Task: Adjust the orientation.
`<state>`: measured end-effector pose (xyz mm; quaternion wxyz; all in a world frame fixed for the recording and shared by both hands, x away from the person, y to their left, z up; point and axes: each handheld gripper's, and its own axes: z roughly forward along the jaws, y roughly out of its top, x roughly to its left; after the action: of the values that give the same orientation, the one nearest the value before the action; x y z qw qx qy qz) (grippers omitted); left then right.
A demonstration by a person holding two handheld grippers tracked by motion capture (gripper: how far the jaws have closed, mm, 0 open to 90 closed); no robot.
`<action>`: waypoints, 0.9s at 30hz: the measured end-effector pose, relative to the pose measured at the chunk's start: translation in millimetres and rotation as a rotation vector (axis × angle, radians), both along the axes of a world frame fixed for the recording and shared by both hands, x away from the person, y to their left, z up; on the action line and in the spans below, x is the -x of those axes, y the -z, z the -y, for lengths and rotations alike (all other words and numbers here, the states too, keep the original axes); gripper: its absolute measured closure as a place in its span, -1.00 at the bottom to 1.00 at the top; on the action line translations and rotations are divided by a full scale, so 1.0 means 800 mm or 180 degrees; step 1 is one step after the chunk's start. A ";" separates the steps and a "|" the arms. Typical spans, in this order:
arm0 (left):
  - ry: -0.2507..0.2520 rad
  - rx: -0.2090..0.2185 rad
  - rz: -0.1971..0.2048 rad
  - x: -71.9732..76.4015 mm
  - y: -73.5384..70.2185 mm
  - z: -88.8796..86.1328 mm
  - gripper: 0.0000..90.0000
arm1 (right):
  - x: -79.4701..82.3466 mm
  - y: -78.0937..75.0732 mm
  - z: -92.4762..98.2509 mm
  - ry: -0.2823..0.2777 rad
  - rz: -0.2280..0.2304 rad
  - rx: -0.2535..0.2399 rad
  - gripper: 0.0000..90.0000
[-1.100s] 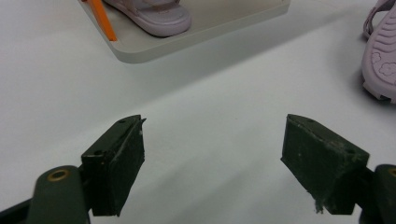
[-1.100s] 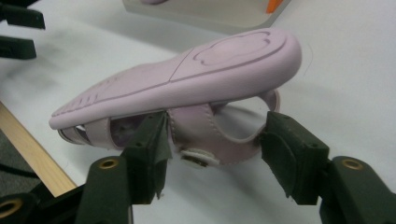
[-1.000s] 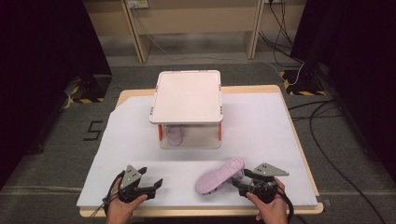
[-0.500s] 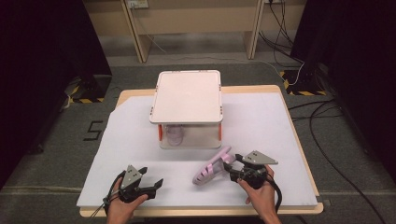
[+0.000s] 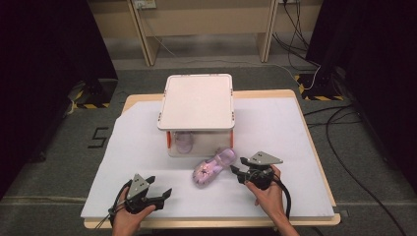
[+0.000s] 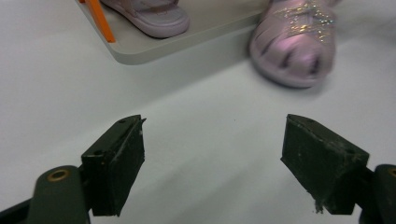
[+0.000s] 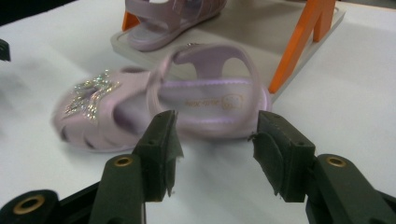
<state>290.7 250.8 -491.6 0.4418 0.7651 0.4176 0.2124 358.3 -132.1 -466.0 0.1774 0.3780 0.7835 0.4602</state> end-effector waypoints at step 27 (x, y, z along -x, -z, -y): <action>0.0014 -0.0004 -0.0009 0.000 0.000 0.000 -0.54 | -0.017 0.001 -0.040 -0.0713 0.0209 0.0324 0.43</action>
<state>290.8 250.6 -492.0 0.4411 0.7666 0.4164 0.2106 372.0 -100.3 -466.5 0.1693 0.2633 0.8369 0.4490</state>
